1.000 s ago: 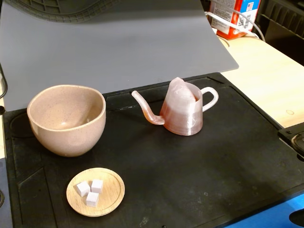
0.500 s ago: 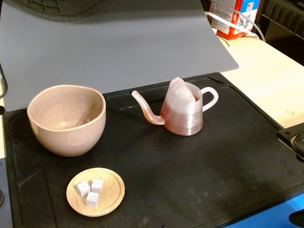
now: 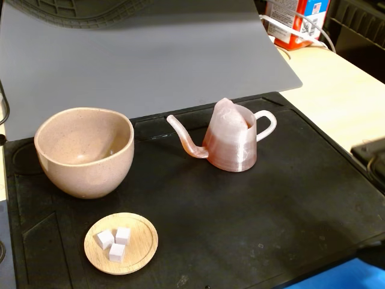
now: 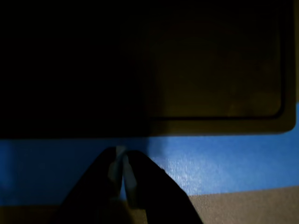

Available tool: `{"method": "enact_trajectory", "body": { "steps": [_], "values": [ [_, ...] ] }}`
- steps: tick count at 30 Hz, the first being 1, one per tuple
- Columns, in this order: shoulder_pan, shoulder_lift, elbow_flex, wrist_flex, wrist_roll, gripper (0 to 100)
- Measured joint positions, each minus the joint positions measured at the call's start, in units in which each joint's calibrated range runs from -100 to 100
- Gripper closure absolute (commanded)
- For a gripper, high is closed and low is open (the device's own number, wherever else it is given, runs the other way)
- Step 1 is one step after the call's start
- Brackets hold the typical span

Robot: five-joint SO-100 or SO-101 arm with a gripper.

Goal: Pick up a kettle and pour liquid into a cup.

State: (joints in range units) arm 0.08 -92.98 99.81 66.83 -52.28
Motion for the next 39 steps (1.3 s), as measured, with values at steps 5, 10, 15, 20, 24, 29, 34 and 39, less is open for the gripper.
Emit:
{"method": "enact_trajectory", "body": {
  "steps": [5,10,15,20,24,29,34,39],
  "values": [
    [0.0,10.5,-0.1,-21.6,0.0,99],
    [-3.3,19.9,-0.1,-45.2,0.0,99],
    [-2.7,32.9,-8.7,-51.0,0.0,97],
    [-2.8,44.9,-19.6,-53.8,0.0,89],
    [-2.1,58.6,-20.5,-71.6,3.4,89],
    [-1.3,70.7,-21.0,-82.8,5.8,80],
    [-1.0,80.2,-27.7,-86.9,8.6,80],
    [0.9,88.6,-36.6,-87.3,10.0,80]
  ]
}}
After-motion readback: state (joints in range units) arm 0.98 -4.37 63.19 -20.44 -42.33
